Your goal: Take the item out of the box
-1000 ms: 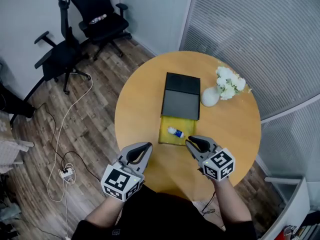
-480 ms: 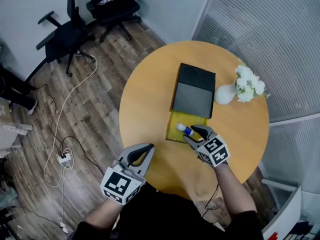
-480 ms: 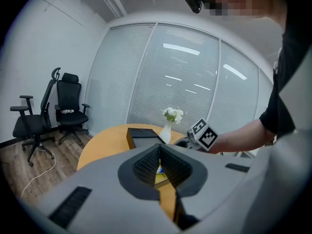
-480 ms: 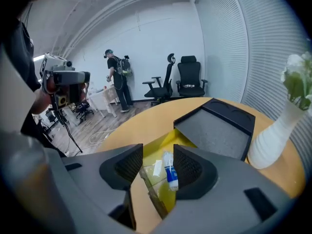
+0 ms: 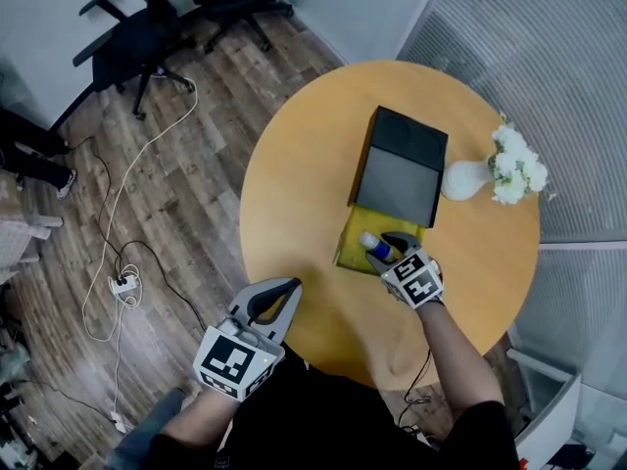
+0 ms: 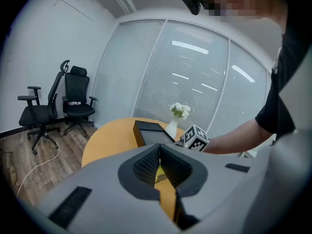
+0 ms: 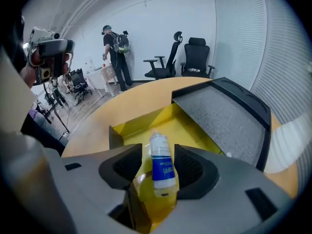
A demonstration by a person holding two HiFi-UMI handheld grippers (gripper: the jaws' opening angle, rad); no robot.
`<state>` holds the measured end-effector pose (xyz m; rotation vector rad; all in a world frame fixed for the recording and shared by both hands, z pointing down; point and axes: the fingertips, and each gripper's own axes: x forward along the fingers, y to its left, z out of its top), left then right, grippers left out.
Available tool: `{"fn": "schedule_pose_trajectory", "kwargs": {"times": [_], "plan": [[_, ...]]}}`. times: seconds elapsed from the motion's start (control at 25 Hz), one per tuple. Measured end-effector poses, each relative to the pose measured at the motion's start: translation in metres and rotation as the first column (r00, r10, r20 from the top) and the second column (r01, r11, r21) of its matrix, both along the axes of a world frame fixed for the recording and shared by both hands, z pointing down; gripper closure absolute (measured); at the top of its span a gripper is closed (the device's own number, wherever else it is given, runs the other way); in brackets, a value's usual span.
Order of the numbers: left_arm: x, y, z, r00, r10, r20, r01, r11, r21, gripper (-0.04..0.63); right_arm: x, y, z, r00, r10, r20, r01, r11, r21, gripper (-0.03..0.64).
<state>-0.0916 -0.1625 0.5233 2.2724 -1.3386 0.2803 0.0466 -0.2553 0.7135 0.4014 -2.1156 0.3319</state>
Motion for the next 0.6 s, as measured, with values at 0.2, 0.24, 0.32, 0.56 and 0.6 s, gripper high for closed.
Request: {"fn": "schedule_pose_trajectory", "kwargs": {"times": [0.2, 0.24, 0.32, 0.56, 0.6], "plan": [[-0.005, 0.003, 0.001, 1.000, -0.016, -0.012, 0.015, 1.000, -0.006, 0.583, 0.000, -0.002, 0.021, 0.999, 0.009, -0.047, -0.011, 0.999, -0.039, 0.430], [-0.006, 0.004, 0.000, 1.000, -0.019, -0.012, 0.019, 1.000, -0.003, 0.583, 0.001, -0.001, 0.024, 0.998, 0.010, -0.058, -0.013, 0.999, -0.045, 0.430], [-0.008, 0.007, -0.001, 1.000, -0.026, -0.010, 0.026, 1.000, 0.000, 0.583, 0.002, 0.000, 0.029, 0.997, 0.011, -0.078, -0.014, 0.999, -0.045, 0.430], [-0.013, 0.017, -0.011, 0.999, -0.034, -0.011, 0.035, 0.999, 0.023, 0.583, 0.003, 0.000, 0.019, 0.995, 0.022, -0.093, -0.022, 1.000, 0.000, 0.471], [-0.012, 0.019, -0.015, 0.999, -0.034, -0.011, 0.034, 0.999, 0.031, 0.583, 0.003, 0.001, 0.014, 0.996, 0.022, -0.091, -0.021, 1.000, 0.009, 0.472]]}}
